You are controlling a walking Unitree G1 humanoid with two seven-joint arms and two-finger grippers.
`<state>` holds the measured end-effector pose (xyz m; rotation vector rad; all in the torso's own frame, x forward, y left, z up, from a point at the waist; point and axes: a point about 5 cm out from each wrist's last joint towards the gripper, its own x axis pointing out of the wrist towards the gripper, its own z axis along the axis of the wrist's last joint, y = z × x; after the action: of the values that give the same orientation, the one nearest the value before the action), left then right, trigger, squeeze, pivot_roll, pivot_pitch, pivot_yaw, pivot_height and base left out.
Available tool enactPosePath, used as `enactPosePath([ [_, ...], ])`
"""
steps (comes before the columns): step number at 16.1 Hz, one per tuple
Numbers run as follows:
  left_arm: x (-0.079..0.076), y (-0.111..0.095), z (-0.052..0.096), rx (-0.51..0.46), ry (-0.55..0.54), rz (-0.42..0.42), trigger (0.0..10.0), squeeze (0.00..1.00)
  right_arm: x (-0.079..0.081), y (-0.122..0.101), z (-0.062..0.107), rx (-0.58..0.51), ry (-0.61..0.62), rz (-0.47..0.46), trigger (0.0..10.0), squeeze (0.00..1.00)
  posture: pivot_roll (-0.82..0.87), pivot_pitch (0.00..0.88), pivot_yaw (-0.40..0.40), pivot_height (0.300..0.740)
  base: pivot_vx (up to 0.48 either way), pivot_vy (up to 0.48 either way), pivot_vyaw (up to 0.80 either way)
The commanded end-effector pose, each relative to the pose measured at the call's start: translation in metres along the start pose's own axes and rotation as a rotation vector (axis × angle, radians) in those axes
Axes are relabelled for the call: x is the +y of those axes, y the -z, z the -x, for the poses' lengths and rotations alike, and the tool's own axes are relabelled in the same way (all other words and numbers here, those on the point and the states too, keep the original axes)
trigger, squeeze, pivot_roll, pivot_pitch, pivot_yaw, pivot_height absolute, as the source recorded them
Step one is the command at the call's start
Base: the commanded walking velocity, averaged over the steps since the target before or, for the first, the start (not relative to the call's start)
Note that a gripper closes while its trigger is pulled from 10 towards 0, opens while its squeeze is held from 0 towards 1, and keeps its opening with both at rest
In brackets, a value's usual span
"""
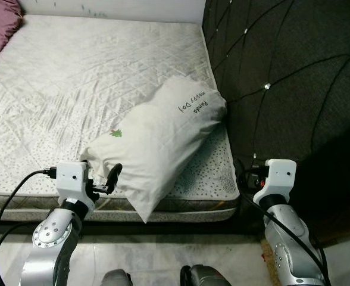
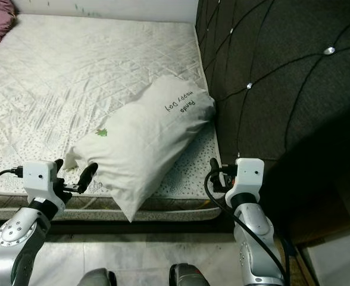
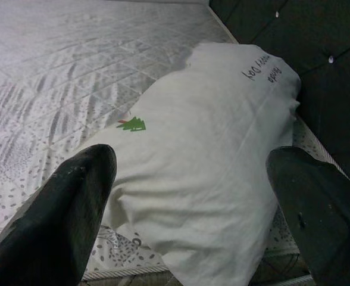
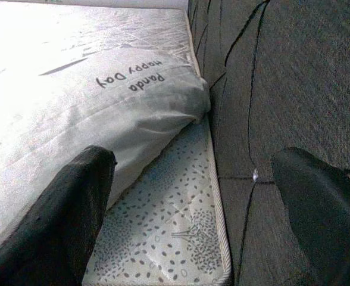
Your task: Clean up the room
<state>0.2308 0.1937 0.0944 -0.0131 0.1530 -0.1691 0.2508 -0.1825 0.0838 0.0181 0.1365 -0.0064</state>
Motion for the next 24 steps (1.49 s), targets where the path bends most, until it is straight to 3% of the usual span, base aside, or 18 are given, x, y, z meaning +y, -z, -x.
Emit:
enactPosePath([
  [1,-0.0022,-0.0024,0.0019,-0.001,0.019,-0.007,10.0,0.00,-0.0041,-0.0033,0.0007,-0.009,0.013,0.006,10.0,0.00,0.00,0.125,-0.034,0.740,0.311,0.000,0.00],
  [17,-0.0028,-0.0013,0.0029,0.006,0.013,-0.002,10.0,0.00,-0.0033,-0.0042,-0.0054,-0.017,0.005,0.042,10.0,0.00,0.02,0.128,-0.047,0.740,0.314,0.000,0.00],
  [24,0.0003,-0.0005,0.0031,0.012,-0.023,-0.002,10.0,0.00,-0.0038,-0.0029,-0.0058,-0.012,0.009,0.042,10.0,0.00,0.02,0.131,-0.047,0.740,0.000,0.000,-0.23],
])
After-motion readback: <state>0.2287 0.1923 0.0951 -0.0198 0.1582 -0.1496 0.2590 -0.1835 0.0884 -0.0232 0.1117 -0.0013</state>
